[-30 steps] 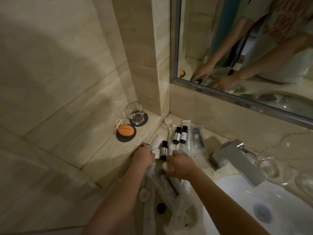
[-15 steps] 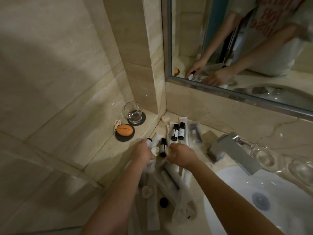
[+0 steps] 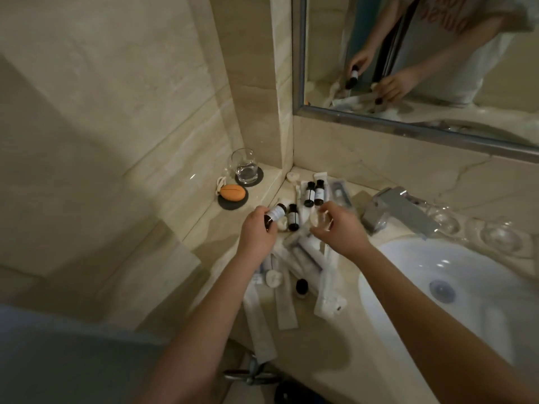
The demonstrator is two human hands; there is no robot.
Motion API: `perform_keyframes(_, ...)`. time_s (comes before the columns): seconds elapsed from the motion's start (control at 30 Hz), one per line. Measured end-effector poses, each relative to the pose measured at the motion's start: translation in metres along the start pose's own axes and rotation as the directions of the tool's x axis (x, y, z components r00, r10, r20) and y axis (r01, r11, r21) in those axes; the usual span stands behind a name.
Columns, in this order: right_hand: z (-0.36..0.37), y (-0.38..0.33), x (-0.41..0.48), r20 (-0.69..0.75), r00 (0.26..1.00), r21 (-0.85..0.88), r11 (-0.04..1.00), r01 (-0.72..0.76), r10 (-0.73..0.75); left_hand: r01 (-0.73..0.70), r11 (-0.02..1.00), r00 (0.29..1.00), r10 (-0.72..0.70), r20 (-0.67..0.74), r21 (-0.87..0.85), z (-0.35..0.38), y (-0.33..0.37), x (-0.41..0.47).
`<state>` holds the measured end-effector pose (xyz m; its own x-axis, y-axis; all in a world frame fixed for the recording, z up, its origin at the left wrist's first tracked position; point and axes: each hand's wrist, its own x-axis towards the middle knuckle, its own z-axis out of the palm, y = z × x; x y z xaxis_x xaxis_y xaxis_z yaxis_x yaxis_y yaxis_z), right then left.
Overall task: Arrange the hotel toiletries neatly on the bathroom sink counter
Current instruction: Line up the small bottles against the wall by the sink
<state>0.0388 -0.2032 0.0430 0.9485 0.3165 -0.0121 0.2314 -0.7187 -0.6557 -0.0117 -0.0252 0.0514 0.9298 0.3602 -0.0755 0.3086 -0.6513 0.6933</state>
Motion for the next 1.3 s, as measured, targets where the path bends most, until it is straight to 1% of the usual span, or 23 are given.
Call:
perform_keyframes(0.13,-0.003,0.003,-0.033,-0.091,0.996,0.016,1.000,0.024,-0.022,-0.050,0.996,0.998,0.052,0.028,-0.069,-0.008,0.004,-0.027)
perform_keyframes(0.23,-0.007,0.012,-0.059,-0.136,0.991,0.043,0.999,-0.007,0.013,-0.106,0.990,0.990,0.114,0.081,-0.097,-0.001,0.013,-0.042)
perform_keyframes(0.47,-0.033,0.051,-0.123,-0.230,0.948,0.149,0.970,-0.190,0.221,-0.163,0.978,0.954,0.191,0.230,-0.133,0.040,0.046,-0.067)
perform_keyframes(0.53,-0.044,0.067,-0.139,-0.255,0.923,0.197,0.950,-0.244,0.290,-0.194,0.972,0.930,0.225,0.290,-0.132,0.056,0.060,-0.075)
perform_keyframes(0.6,-0.057,0.085,-0.156,-0.289,0.890,0.235,0.927,-0.291,0.353,-0.259,0.958,0.898,0.285,0.336,-0.122,0.073,0.077,-0.084)
perform_keyframes(0.73,-0.079,0.122,-0.188,-0.364,0.827,0.307,0.894,-0.328,0.428,-0.331,0.936,0.858,0.351,0.376,-0.119,0.109,0.109,-0.099)
perform_keyframes(0.87,-0.112,0.167,-0.222,-0.372,0.793,0.331,0.867,-0.373,0.483,-0.342,0.929,0.840,0.369,0.397,-0.140,0.159,0.148,-0.120)
perform_keyframes(0.97,-0.138,0.201,-0.243,-0.385,0.768,0.324,0.854,-0.407,0.512,-0.366,0.920,0.795,0.388,0.466,-0.142,0.198,0.180,-0.134)
perform_keyframes(1.07,-0.163,0.232,-0.258,-0.411,0.735,0.317,0.840,-0.440,0.539,-0.385,0.911,0.766,0.403,0.500,-0.146,0.231,0.212,-0.144)
perform_keyframes(1.3,-0.201,0.285,-0.281,-0.422,0.676,0.358,0.796,-0.488,0.604,-0.384,0.914,0.731,0.386,0.562,-0.129,0.286,0.265,-0.162)
